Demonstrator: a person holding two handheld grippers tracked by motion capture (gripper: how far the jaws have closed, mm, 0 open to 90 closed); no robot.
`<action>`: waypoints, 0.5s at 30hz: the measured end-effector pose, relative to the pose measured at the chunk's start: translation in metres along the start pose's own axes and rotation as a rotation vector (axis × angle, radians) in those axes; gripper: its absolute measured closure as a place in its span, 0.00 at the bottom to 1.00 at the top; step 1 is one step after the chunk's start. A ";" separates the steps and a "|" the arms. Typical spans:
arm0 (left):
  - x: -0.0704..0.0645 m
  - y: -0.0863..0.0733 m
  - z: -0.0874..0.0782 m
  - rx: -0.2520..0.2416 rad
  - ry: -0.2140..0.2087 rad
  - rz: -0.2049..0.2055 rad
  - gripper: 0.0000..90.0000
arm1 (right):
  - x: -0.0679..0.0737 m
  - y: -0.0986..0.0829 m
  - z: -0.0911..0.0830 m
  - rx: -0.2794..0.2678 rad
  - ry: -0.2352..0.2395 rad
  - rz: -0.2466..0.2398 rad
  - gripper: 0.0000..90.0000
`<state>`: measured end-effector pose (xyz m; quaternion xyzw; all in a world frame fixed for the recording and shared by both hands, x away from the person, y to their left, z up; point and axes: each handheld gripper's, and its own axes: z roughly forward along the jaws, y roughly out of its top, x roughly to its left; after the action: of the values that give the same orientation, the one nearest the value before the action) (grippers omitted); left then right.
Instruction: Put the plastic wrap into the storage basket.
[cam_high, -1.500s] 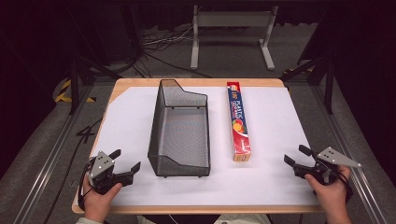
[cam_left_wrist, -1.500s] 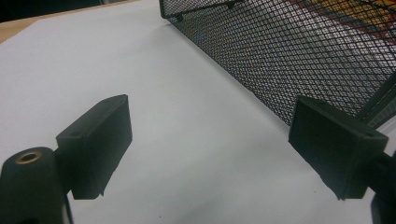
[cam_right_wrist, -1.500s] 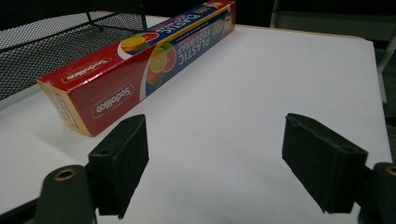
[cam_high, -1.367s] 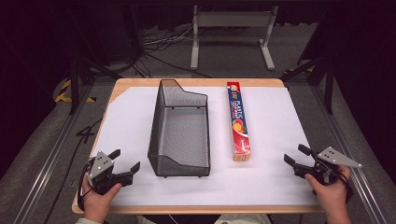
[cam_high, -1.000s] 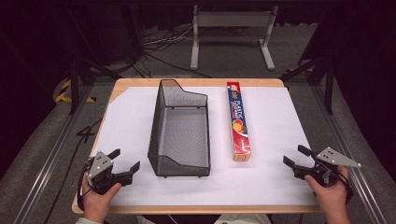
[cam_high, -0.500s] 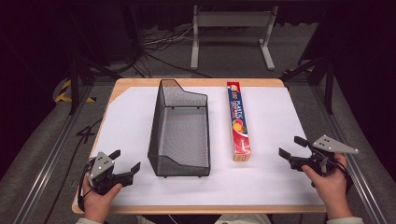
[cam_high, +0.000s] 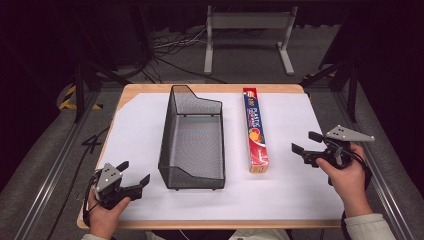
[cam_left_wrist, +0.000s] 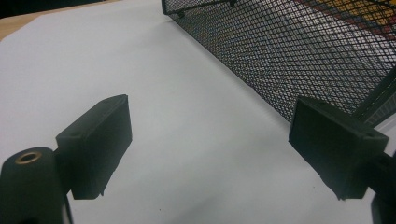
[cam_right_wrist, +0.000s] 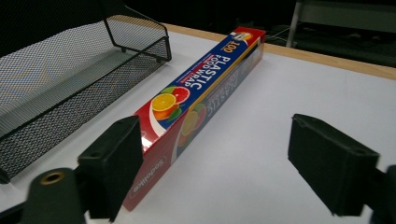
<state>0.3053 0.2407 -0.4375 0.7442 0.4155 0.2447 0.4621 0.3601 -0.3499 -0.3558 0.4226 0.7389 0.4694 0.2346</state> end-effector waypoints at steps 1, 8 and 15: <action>0.000 0.000 0.000 0.000 0.000 0.000 0.16 | 0.002 0.001 0.002 0.006 0.004 0.003 0.25; -0.001 0.000 0.001 0.003 0.001 0.004 0.16 | 0.010 0.016 0.018 0.020 0.004 -0.011 0.27; 0.000 -0.002 0.000 0.007 0.002 0.005 0.16 | 0.024 0.041 0.045 0.044 0.024 -0.092 0.22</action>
<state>0.3045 0.2415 -0.4388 0.7467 0.4149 0.2453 0.4584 0.3967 -0.2989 -0.3383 0.3875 0.7704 0.4471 0.2376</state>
